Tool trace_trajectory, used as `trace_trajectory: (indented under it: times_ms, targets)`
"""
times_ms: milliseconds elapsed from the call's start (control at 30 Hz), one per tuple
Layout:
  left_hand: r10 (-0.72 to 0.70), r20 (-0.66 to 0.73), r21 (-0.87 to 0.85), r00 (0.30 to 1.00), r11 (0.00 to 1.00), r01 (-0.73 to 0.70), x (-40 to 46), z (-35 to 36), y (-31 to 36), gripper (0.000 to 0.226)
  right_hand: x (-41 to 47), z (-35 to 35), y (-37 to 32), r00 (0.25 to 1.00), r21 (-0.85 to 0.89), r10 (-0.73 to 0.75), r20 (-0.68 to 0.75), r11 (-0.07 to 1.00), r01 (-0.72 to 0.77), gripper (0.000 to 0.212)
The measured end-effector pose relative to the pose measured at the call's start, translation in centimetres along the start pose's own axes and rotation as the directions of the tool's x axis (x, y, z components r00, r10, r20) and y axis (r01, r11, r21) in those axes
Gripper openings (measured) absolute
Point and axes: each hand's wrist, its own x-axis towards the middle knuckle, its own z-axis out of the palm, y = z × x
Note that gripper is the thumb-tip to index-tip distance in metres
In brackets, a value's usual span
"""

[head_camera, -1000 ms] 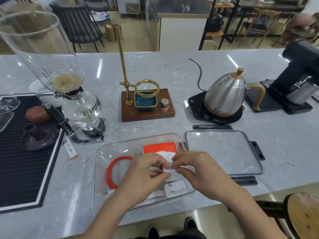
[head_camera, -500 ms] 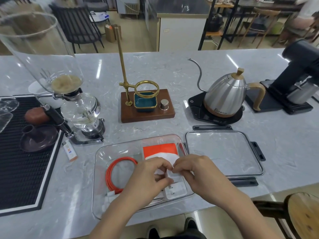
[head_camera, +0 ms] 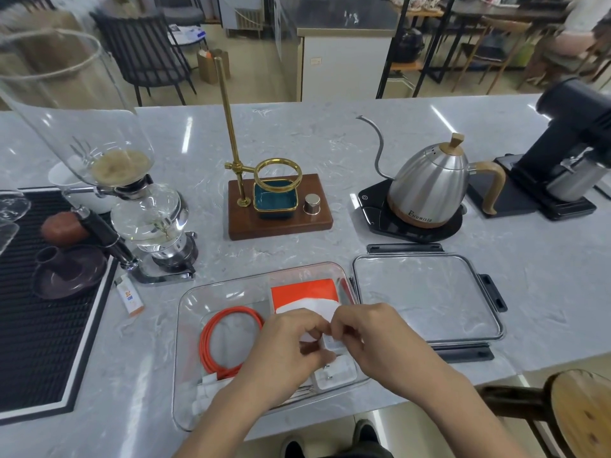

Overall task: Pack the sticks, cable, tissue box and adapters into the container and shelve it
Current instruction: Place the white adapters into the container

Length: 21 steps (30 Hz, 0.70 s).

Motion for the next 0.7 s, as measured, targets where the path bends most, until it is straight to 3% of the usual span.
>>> trace_trajectory:
  times_ms: [300, 700]
  targets:
    - [0.022, -0.018, 0.007, 1.000, 1.000, -0.022, -0.23, 0.01, -0.30, 0.013, 0.13, 0.06, -0.28, 0.998, -0.044, 0.056, 0.030, 0.998, -0.055, 0.025]
    - [0.089, 0.000, 0.180, 0.996, 0.980, -0.087, -0.10, -0.26, -0.07, 0.007, 0.68, -0.04, -0.40, 0.993, -0.092, 0.081, 0.082, 0.993, -0.073, 0.030]
